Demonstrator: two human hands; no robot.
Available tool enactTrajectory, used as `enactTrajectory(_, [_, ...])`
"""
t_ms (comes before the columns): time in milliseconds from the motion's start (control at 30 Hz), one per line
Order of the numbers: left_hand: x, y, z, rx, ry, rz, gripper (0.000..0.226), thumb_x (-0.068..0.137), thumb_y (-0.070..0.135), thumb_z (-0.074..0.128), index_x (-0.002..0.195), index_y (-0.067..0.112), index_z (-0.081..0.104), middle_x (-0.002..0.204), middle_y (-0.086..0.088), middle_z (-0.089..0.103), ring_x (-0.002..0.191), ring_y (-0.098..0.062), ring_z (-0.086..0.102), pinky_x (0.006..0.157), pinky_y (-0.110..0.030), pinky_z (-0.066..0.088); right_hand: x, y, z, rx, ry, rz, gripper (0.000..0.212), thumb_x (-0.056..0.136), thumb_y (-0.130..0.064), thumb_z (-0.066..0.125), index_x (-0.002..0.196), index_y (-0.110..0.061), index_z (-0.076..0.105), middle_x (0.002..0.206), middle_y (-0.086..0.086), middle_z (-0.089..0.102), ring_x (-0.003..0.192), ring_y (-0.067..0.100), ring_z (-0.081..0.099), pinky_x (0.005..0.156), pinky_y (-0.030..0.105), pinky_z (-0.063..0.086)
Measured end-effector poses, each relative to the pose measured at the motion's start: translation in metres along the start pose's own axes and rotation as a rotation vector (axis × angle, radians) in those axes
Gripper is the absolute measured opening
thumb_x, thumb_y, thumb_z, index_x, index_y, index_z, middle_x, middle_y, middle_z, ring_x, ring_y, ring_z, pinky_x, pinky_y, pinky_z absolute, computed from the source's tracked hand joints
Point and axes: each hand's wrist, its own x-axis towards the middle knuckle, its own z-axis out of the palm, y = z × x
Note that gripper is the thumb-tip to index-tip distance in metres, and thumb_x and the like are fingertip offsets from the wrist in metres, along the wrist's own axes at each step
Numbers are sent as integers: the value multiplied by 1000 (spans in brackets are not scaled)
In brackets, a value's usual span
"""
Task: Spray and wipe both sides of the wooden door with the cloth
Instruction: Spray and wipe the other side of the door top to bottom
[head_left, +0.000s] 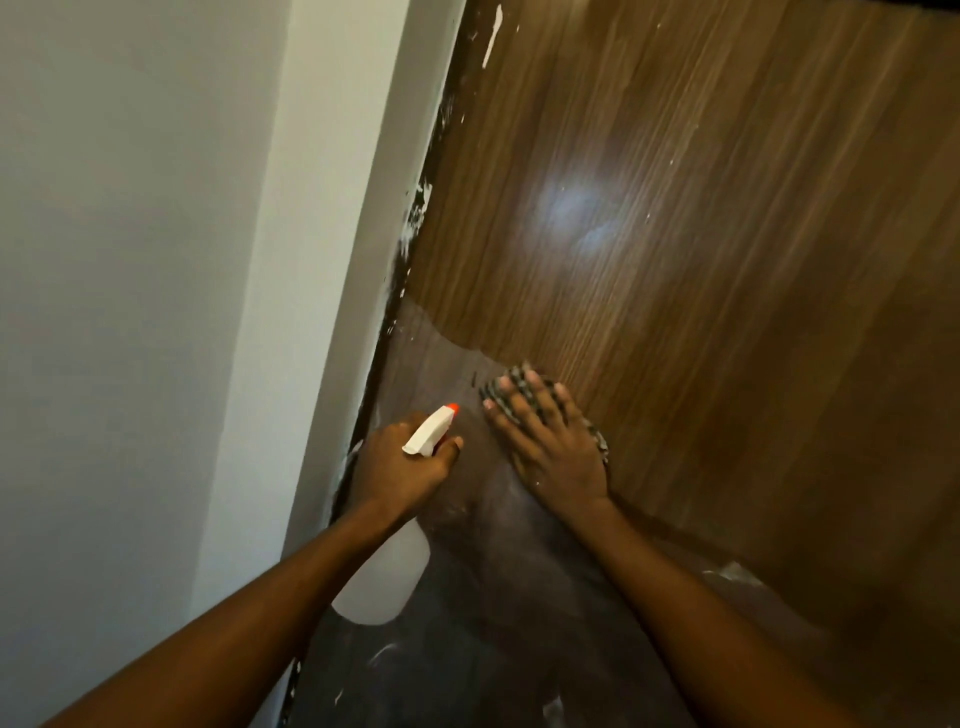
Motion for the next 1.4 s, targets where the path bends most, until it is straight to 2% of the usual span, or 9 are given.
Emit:
enactTrajectory(167, [5, -12, -18, 4, 52, 4, 52, 76, 48, 69, 117, 17, 60, 110, -4, 68, 91, -22, 67, 79, -37, 58, -22, 14, 5, 10, -51, -309, 59, 100, -34, 49, 156, -25, 33, 165, 4, 22, 154, 29, 15, 120, 50, 24])
enactTrajectory(433, [41, -35, -45, 65, 60, 90, 42, 80, 47, 67, 112, 21, 60, 105, -1, 69, 83, -15, 65, 74, -28, 57, 70, -28, 4, 15, 45, 61, 55, 103, -36, 37, 157, -23, 31, 166, 8, 20, 154, 34, 11, 122, 54, 18])
enactTrajectory(567, [61, -41, -51, 28, 23, 102, 44, 80, 49, 65, 112, 20, 60, 105, -2, 69, 84, -17, 66, 77, -35, 58, 91, -67, 32, -11, -31, -59, 61, 103, -37, 45, 159, -22, 25, 167, 8, 14, 154, 33, 7, 124, 52, 9])
enactTrajectory(733, [80, -61, -65, 1, -42, 70, 47, 80, 47, 65, 117, 19, 58, 113, -4, 67, 93, -21, 66, 82, -34, 56, 66, -38, 22, 29, -106, -432, 61, 97, -39, 50, 155, -27, 34, 165, 4, 22, 154, 30, 13, 123, 49, 15])
enactTrajectory(933, [95, -80, -76, -9, -124, 66, 44, 81, 45, 65, 115, 18, 58, 112, -5, 67, 92, -19, 65, 80, -30, 52, 140, -62, 14, -56, 36, 157, 56, 105, -39, 40, 158, -29, 26, 167, 5, 17, 154, 32, 8, 123, 52, 14])
enactTrajectory(1100, [94, -89, -83, -10, -163, 64, 52, 81, 46, 65, 124, 19, 57, 119, -3, 65, 98, -21, 65, 86, -34, 54, 117, -136, 61, 3, -114, -108, 57, 99, -41, 48, 152, -22, 39, 163, 11, 26, 153, 36, 11, 123, 53, 13])
enactTrajectory(1200, [89, -98, -87, 0, -193, 54, 52, 81, 44, 65, 124, 16, 55, 120, -7, 64, 100, -24, 65, 88, -38, 53, 47, -158, 70, 33, -132, -210, 59, 100, -37, 46, 155, -21, 32, 165, 10, 20, 153, 34, 12, 123, 51, 17])
enactTrajectory(1300, [77, -112, -85, -6, -219, 56, 51, 80, 43, 66, 122, 15, 56, 118, -8, 65, 99, -25, 65, 88, -41, 54, -8, -142, 61, 44, -87, -129, 54, 103, -30, 51, 155, -24, 37, 163, 6, 28, 152, 31, 20, 121, 51, 22])
enactTrajectory(1400, [68, -122, -79, -43, -228, 67, 51, 80, 41, 66, 123, 15, 56, 118, -7, 64, 100, -25, 64, 90, -41, 53, -1, -127, 50, -41, 31, 152, 52, 100, -31, 55, 151, -28, 44, 159, 6, 37, 149, 32, 29, 117, 55, 29])
